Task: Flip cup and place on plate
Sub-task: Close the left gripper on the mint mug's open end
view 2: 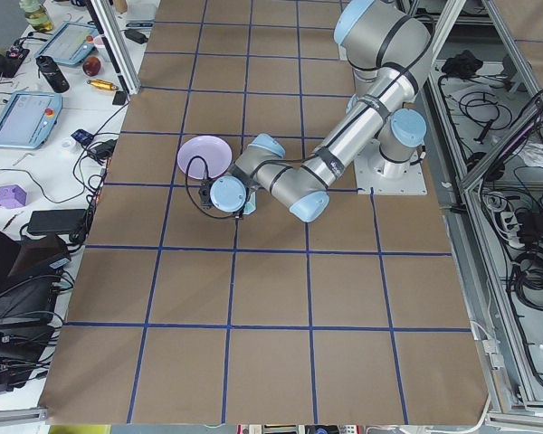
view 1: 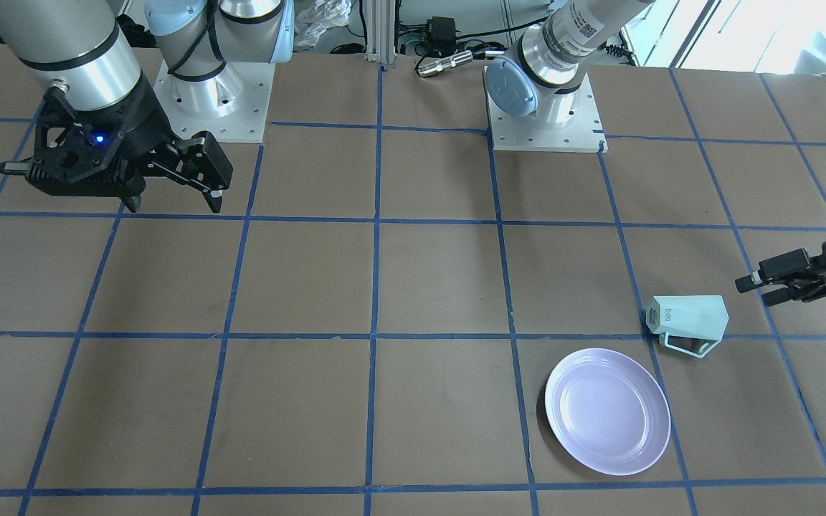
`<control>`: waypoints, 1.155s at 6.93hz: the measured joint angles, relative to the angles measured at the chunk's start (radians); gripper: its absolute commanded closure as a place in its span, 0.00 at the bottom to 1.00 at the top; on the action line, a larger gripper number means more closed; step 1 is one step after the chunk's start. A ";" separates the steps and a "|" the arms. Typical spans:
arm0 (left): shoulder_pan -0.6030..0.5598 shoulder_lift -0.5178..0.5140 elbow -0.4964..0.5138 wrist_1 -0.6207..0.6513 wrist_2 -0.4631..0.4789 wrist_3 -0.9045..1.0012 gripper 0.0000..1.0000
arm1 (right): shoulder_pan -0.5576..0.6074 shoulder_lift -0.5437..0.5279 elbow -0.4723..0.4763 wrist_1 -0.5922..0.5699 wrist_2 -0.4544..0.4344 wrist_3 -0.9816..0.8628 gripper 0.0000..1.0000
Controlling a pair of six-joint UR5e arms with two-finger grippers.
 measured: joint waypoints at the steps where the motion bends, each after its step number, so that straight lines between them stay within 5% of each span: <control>1: 0.006 -0.029 0.000 -0.006 -0.027 0.025 0.00 | 0.000 0.000 0.000 0.000 0.000 0.000 0.00; 8: 0.045 -0.177 0.081 -0.243 -0.110 0.175 0.00 | 0.000 0.000 0.000 0.000 0.000 0.000 0.00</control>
